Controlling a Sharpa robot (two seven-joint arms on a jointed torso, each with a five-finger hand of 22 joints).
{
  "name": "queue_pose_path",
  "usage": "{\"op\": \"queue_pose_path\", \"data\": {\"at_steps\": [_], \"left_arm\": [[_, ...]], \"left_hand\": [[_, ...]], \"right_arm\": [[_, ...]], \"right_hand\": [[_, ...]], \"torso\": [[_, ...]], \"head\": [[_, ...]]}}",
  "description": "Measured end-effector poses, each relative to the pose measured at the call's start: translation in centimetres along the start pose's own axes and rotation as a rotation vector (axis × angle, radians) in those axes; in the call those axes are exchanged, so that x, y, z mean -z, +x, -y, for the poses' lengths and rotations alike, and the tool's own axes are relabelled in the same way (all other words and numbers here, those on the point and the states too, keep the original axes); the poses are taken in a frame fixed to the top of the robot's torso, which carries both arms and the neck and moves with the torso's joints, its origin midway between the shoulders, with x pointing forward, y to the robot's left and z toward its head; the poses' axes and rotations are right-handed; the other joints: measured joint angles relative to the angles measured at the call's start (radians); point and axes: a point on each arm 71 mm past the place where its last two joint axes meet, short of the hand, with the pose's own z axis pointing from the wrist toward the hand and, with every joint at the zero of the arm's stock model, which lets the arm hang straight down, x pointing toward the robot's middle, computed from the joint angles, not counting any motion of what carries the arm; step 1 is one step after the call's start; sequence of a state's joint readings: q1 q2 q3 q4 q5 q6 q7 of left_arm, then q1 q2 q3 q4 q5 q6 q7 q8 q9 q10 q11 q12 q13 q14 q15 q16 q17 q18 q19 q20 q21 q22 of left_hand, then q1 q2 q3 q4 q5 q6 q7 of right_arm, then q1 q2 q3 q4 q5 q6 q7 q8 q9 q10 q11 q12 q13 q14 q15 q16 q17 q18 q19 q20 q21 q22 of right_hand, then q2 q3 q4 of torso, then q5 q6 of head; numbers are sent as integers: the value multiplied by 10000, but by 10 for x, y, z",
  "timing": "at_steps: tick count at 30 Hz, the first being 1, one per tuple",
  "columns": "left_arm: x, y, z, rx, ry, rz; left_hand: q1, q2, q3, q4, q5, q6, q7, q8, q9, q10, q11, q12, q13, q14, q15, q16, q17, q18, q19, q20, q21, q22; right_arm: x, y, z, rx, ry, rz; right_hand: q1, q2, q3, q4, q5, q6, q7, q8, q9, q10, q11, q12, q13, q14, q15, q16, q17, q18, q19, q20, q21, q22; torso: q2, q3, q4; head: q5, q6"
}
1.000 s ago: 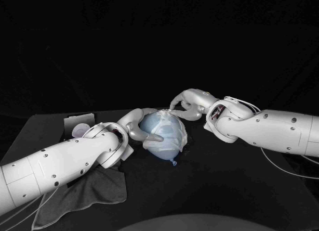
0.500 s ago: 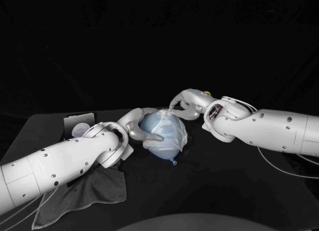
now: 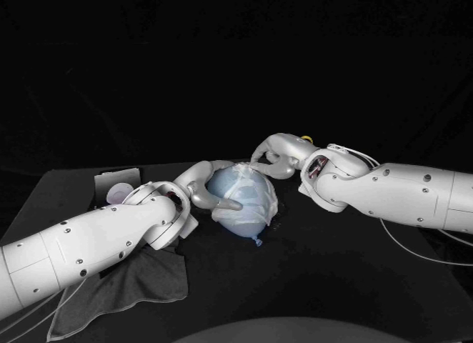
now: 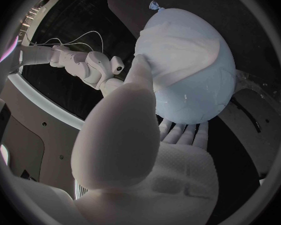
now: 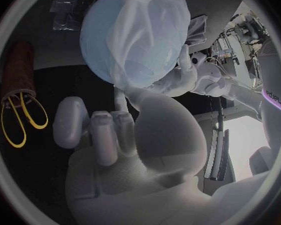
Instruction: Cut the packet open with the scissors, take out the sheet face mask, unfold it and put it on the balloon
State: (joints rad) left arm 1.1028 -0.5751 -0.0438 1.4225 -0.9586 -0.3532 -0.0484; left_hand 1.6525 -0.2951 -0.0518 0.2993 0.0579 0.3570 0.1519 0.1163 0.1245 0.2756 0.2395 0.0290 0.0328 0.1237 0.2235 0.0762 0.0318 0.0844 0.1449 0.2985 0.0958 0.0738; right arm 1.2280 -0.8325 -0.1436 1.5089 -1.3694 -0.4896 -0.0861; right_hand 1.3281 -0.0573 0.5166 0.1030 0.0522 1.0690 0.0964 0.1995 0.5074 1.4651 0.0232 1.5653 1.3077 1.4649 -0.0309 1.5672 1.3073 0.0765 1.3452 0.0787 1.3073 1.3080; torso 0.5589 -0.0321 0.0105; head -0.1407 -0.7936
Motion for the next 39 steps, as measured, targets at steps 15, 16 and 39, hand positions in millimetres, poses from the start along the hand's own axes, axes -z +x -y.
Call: {"op": "queue_pose_path", "data": {"at_steps": [15,16,39], "left_arm": [[0,0,0,14,-8,2],[0,0,0,15,-9,2],[0,-1,-1,24,-32,-2]], "left_hand": [[0,0,96,41,0,-1,0,-7,6,0,0,0,0,0,0,0,0,-3,0,0,0,-7],[0,0,96,41,0,-1,0,-7,7,0,0,0,0,0,0,0,0,-3,0,0,0,-8],[-1,0,95,41,0,-1,0,-19,3,0,0,0,-1,0,0,0,0,-8,0,0,0,-5]], "right_arm": [[4,-10,-3,-773,-306,1371],[4,-10,-2,-805,-294,1430],[12,-17,8,-1113,177,1755]], "right_hand": [[224,101,246,-248,-103,123,-62,282,70,16,-18,21,3,15,-15,-30,4,-10,86,-86,85,1],[223,101,246,-248,-104,123,-62,285,71,16,-17,21,3,15,-15,-18,8,-10,86,-86,85,0],[222,101,247,-249,-61,145,-41,329,71,15,-16,2,0,5,-76,-8,0,-15,158,-87,141,0]], "torso": [[-1,1,1],[-1,1,1],[-2,1,4]], "head": [[-15,-7],[-17,-7],[-73,-10]]}}
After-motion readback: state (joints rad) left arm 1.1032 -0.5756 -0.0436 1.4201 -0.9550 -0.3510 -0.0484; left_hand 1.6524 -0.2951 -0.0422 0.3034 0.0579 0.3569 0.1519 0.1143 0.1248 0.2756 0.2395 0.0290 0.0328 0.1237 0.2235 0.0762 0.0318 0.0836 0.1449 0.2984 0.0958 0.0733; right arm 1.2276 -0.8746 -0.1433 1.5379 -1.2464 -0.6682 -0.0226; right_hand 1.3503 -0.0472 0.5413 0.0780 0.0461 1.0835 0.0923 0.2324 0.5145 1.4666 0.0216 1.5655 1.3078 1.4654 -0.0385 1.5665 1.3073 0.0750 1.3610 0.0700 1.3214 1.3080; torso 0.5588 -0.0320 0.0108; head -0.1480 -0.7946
